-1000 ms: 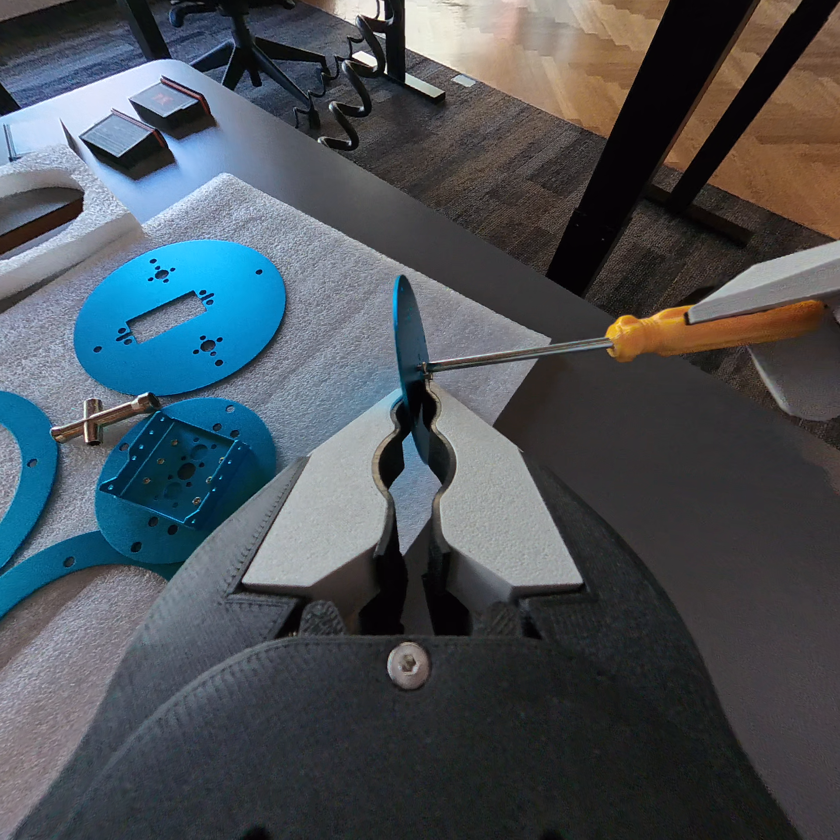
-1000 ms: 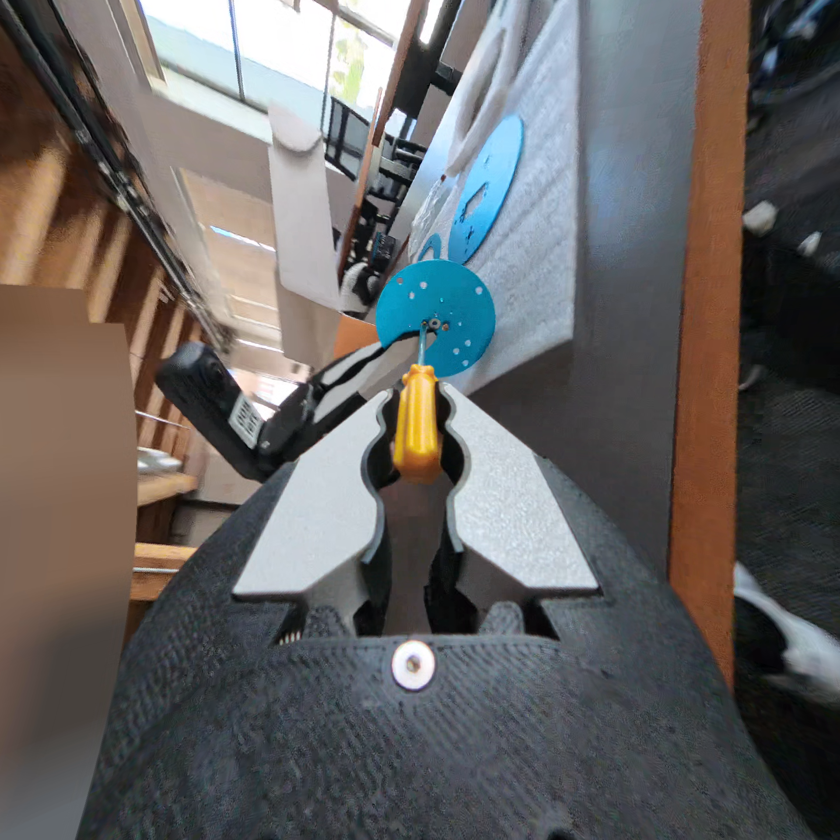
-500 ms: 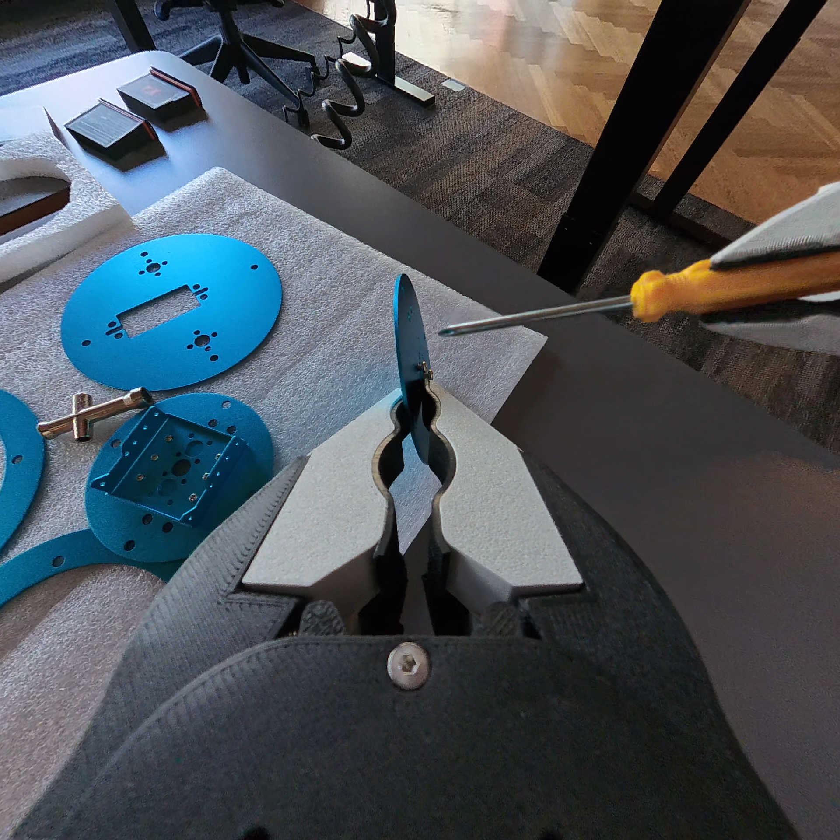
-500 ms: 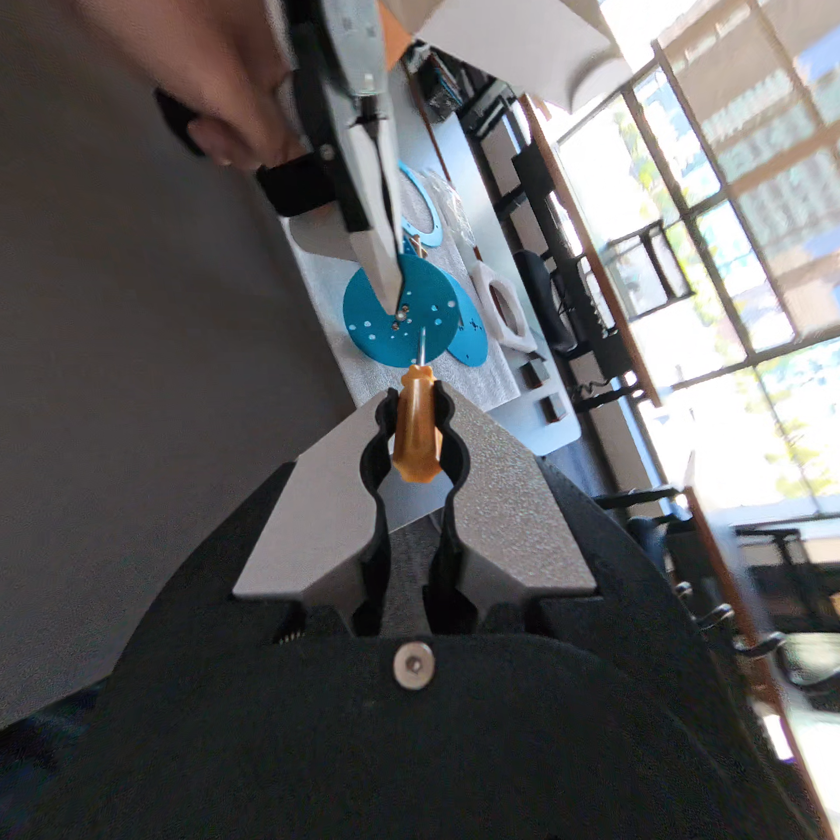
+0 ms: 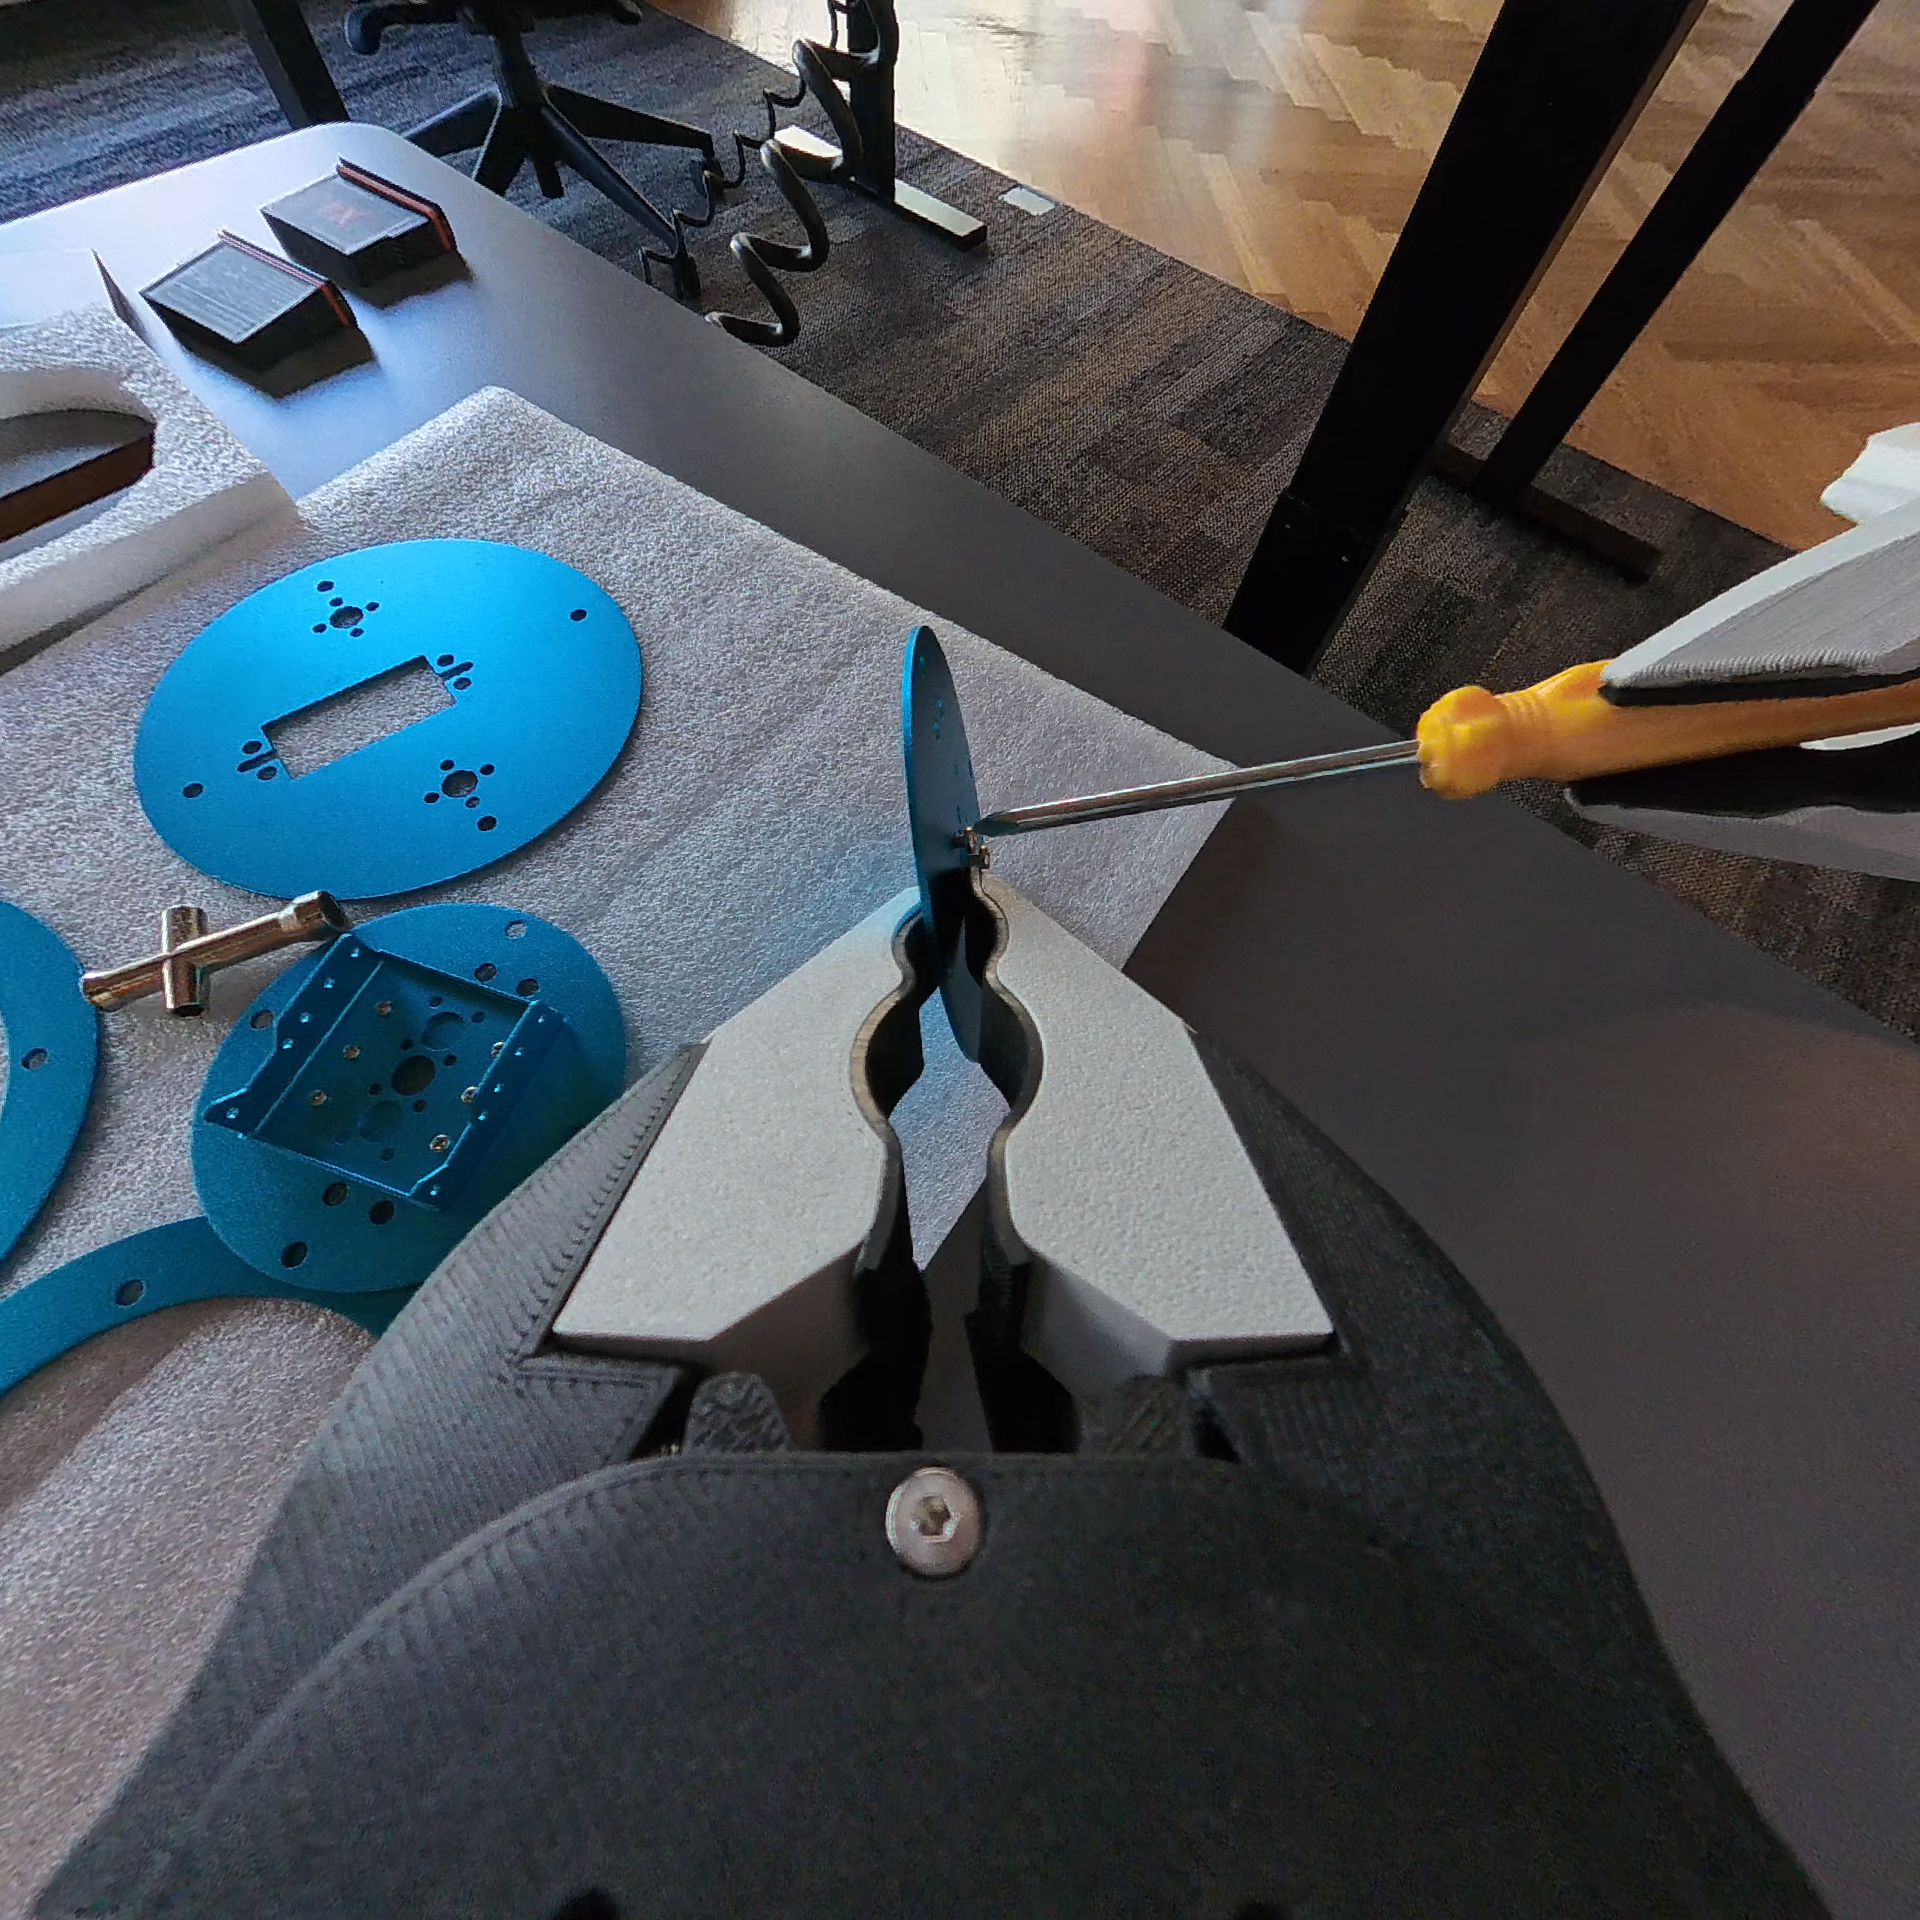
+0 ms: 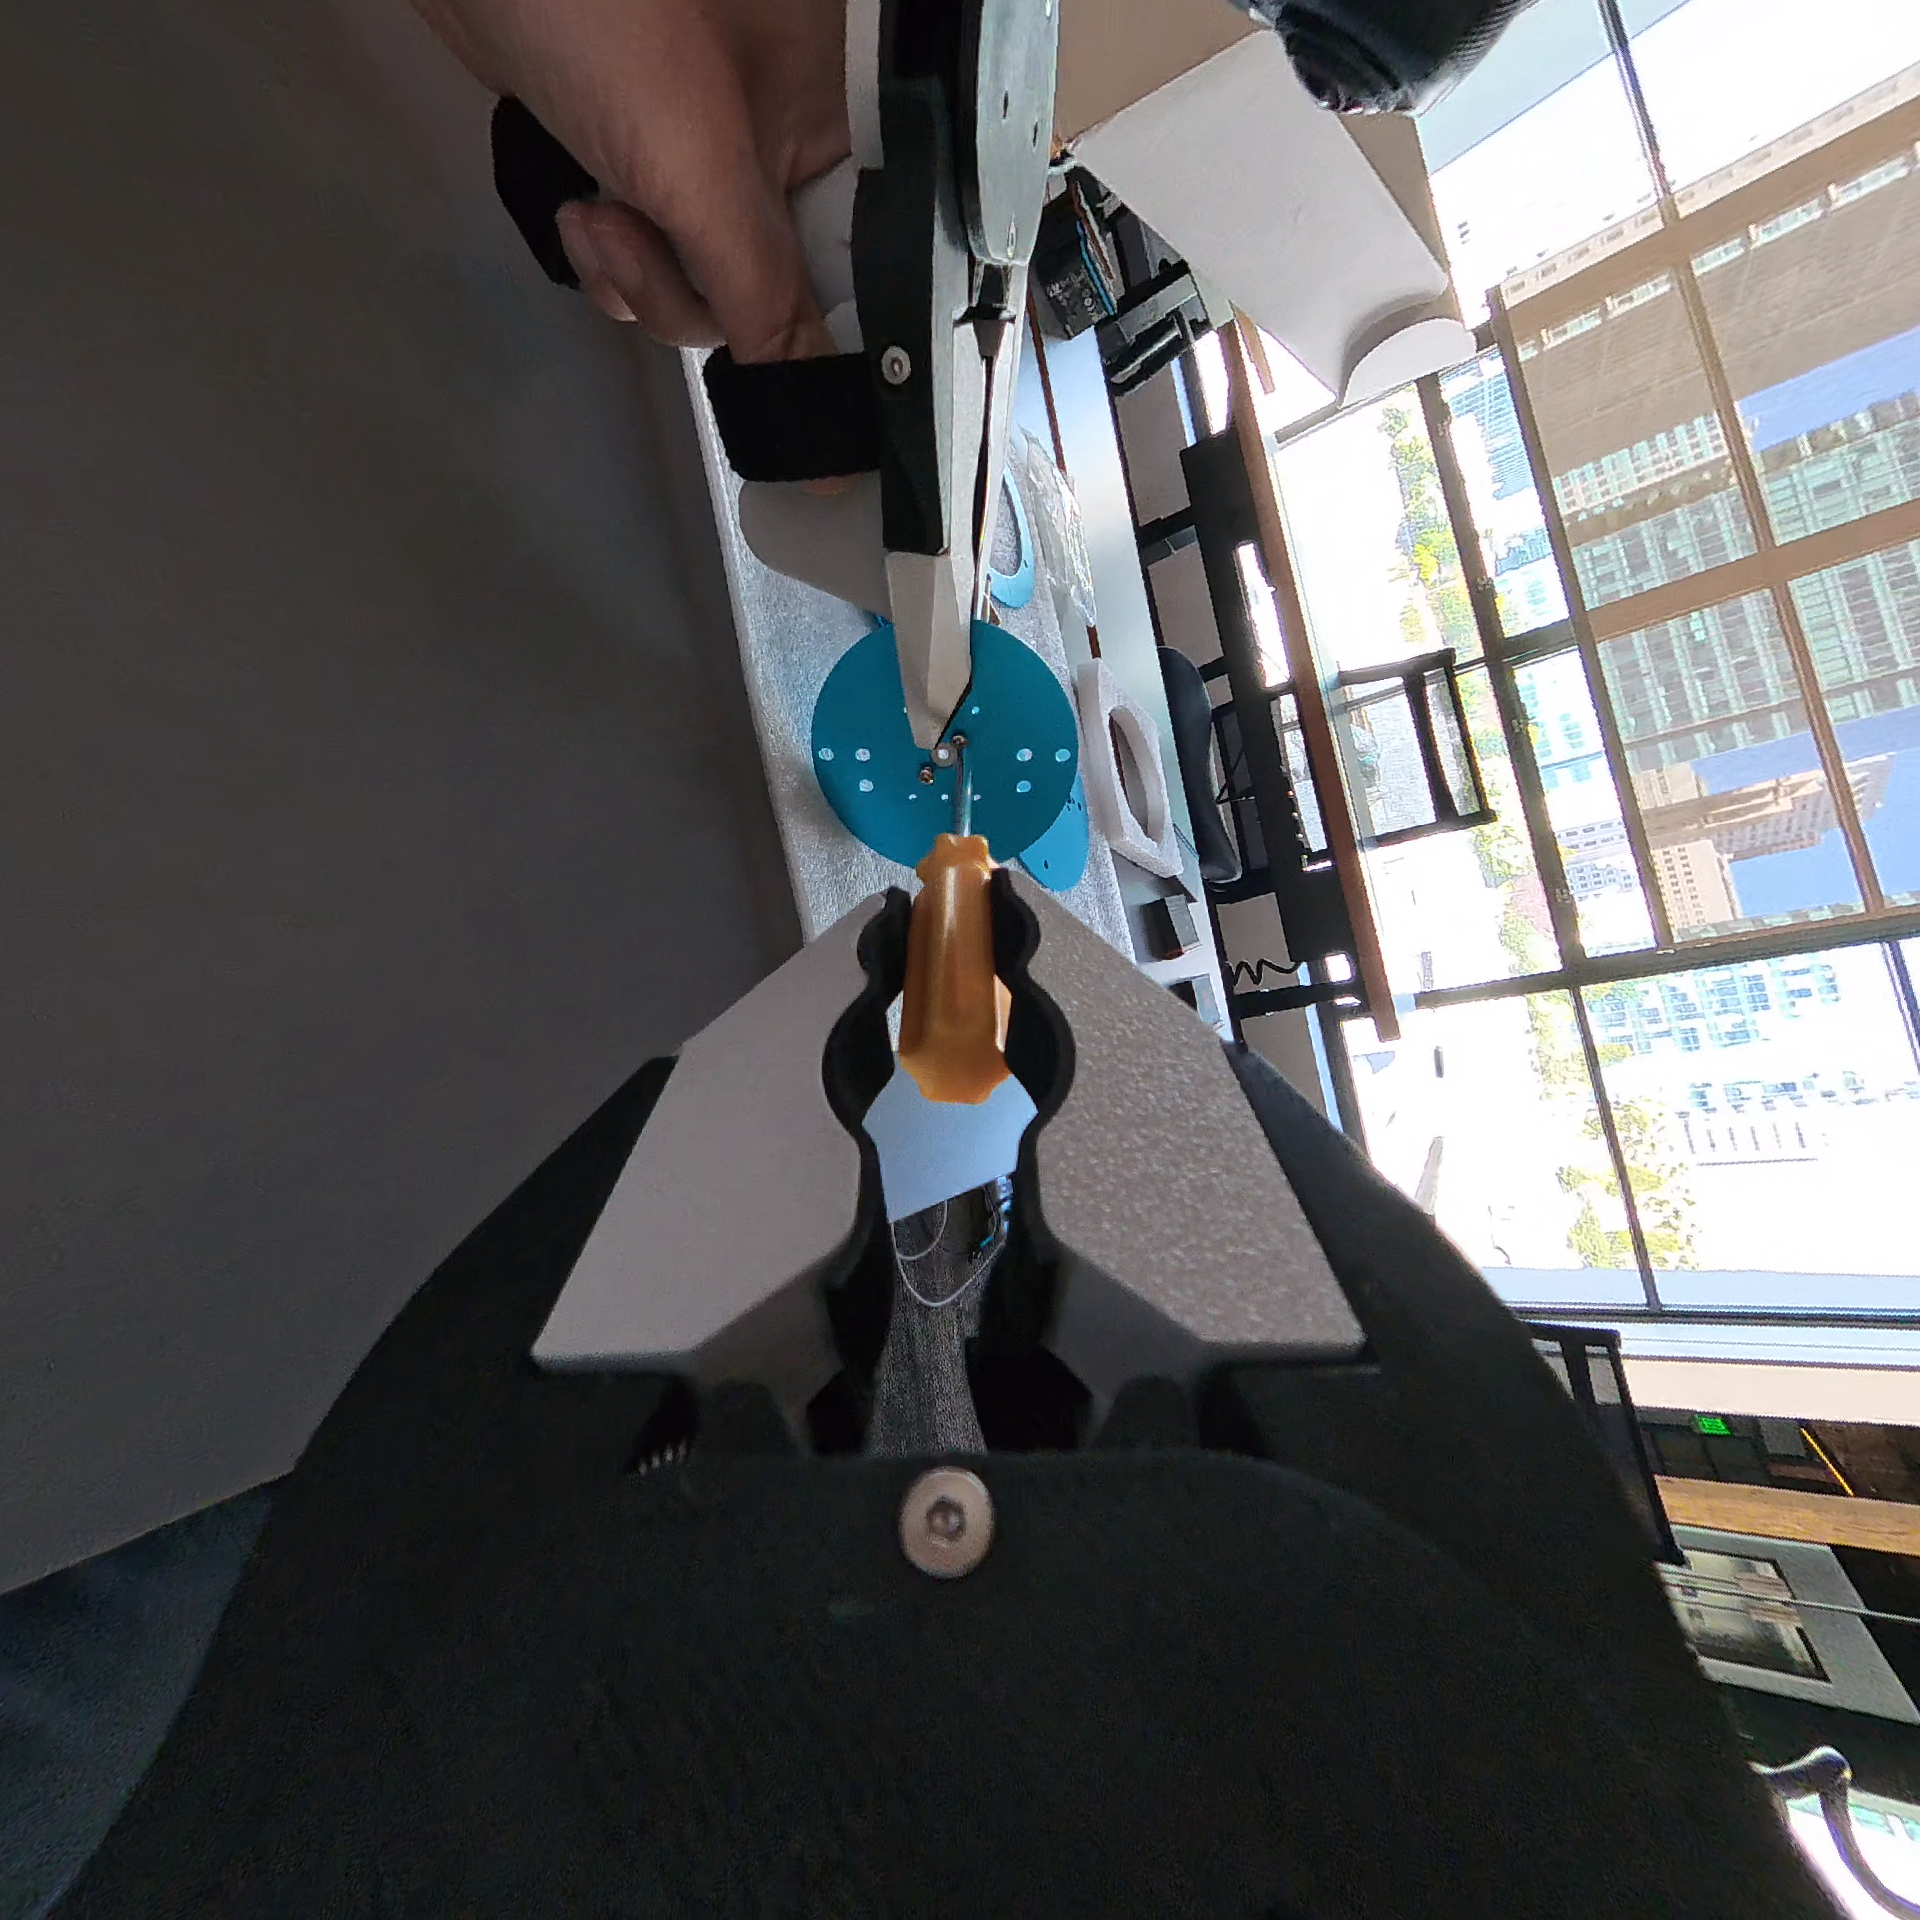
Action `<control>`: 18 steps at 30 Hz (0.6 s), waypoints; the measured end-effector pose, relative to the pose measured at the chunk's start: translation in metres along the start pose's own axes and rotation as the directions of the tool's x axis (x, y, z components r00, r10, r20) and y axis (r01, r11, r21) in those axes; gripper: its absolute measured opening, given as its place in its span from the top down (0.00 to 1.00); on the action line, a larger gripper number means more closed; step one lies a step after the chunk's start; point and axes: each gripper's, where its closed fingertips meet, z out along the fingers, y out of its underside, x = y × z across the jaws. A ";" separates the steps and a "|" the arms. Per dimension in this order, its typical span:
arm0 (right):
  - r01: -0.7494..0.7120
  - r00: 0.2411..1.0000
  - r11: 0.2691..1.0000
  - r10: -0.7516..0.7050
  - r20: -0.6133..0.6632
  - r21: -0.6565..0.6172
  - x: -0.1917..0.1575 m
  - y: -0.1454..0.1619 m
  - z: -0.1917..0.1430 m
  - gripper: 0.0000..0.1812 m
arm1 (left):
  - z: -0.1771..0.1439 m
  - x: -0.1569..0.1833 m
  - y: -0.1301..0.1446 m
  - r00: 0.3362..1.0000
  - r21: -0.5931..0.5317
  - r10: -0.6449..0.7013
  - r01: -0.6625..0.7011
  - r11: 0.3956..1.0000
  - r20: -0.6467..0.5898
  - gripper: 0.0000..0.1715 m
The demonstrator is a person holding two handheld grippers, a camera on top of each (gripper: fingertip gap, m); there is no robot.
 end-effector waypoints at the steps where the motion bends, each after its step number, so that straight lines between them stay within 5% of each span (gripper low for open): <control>1: -0.001 1.000 1.000 0.001 0.001 -0.002 0.000 0.000 0.000 0.92 | 0.000 0.000 0.000 1.000 0.000 0.000 0.000 1.000 0.001 0.99; 14: 0.001 1.000 1.000 -0.001 0.016 0.001 -0.002 -0.001 0.002 0.92 | 0.000 -0.001 0.001 1.000 0.000 -0.004 0.004 1.000 -0.003 0.99; 18: 0.134 0.991 0.991 -0.135 0.025 0.026 -0.004 -0.004 0.000 0.92 | 0.000 0.001 0.001 1.000 -0.001 0.005 -0.005 1.000 -0.006 0.99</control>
